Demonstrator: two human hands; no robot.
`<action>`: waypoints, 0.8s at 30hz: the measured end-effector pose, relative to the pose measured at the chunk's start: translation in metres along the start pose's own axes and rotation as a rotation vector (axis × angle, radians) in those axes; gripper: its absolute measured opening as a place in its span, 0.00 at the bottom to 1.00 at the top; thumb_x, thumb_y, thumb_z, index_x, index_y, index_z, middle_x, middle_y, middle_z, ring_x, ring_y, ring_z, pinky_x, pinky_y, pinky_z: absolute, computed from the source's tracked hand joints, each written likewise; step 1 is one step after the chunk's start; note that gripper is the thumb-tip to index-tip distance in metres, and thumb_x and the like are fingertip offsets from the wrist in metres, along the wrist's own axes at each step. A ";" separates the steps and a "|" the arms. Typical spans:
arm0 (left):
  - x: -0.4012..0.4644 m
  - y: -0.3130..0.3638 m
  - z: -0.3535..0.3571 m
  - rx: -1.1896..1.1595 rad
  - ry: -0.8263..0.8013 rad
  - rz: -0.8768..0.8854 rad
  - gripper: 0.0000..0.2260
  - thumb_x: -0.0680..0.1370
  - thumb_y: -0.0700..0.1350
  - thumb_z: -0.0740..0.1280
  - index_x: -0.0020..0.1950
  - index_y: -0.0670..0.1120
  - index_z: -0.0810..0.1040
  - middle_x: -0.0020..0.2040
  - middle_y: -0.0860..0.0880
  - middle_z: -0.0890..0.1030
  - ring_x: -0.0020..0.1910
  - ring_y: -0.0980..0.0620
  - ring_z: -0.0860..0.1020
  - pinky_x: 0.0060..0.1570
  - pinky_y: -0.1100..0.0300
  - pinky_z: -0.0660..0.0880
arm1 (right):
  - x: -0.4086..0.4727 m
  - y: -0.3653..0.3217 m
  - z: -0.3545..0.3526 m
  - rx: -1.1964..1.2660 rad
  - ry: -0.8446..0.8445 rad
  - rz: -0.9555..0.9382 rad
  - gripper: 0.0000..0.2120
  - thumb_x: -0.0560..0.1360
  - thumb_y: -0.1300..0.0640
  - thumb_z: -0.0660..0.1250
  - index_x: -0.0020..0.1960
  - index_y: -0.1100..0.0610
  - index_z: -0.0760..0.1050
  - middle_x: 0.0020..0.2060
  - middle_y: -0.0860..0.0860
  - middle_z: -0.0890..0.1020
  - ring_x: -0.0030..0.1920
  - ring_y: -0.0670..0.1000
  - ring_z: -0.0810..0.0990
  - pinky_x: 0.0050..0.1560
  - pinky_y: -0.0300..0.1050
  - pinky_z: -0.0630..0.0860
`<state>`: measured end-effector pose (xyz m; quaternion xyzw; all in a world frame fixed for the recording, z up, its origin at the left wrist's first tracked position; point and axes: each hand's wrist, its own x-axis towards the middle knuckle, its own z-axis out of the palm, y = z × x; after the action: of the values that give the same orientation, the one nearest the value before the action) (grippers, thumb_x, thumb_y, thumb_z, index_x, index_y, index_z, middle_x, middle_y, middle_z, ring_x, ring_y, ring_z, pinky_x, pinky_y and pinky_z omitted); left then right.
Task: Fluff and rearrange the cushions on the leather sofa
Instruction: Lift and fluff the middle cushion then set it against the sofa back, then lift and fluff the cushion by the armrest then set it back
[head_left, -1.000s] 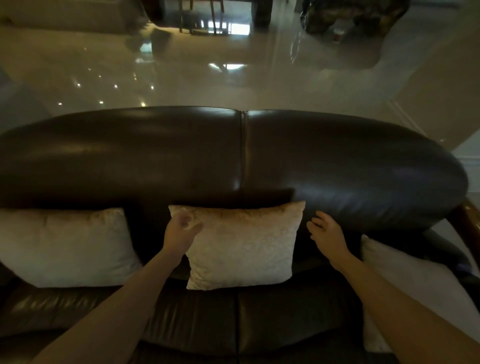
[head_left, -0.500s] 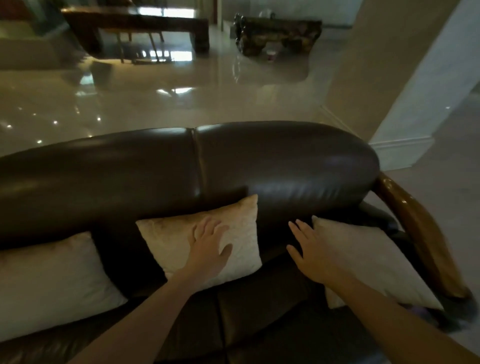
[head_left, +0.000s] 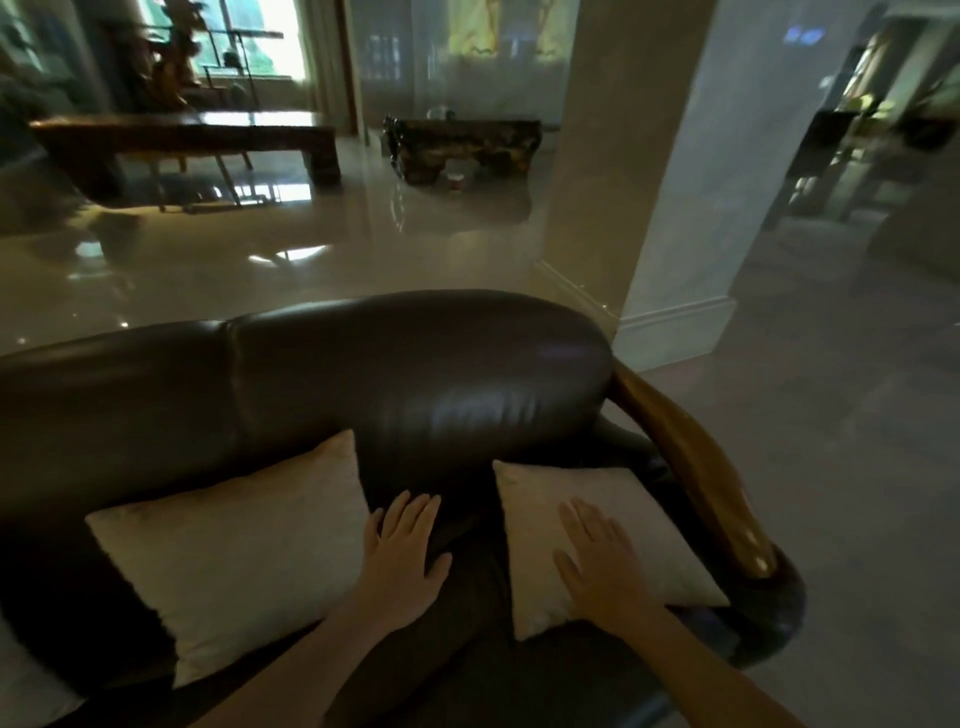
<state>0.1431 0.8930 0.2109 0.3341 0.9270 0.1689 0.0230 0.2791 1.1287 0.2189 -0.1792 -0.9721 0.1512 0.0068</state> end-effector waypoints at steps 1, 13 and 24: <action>0.002 0.009 0.007 -0.004 0.001 -0.006 0.31 0.80 0.60 0.54 0.81 0.52 0.51 0.81 0.53 0.55 0.80 0.51 0.45 0.77 0.48 0.41 | -0.003 0.014 0.004 -0.010 0.034 -0.011 0.29 0.79 0.43 0.52 0.76 0.55 0.57 0.76 0.53 0.60 0.75 0.55 0.62 0.73 0.48 0.50; 0.033 0.108 0.069 -0.195 -0.106 -0.079 0.32 0.80 0.54 0.63 0.80 0.49 0.54 0.81 0.49 0.58 0.80 0.50 0.49 0.77 0.53 0.52 | -0.031 0.151 -0.012 -0.035 -0.071 0.105 0.32 0.80 0.43 0.52 0.78 0.51 0.46 0.79 0.53 0.52 0.77 0.54 0.53 0.75 0.52 0.51; 0.100 0.122 0.144 -0.363 -0.254 -0.216 0.32 0.80 0.52 0.63 0.80 0.49 0.53 0.79 0.46 0.61 0.78 0.47 0.58 0.73 0.53 0.60 | 0.023 0.236 -0.003 -0.031 -0.221 0.237 0.31 0.79 0.44 0.56 0.77 0.54 0.52 0.77 0.56 0.59 0.75 0.55 0.61 0.73 0.52 0.62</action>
<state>0.1627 1.0864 0.1221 0.2420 0.9014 0.2860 0.2170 0.3397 1.3478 0.1512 -0.2748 -0.9412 0.1549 -0.1210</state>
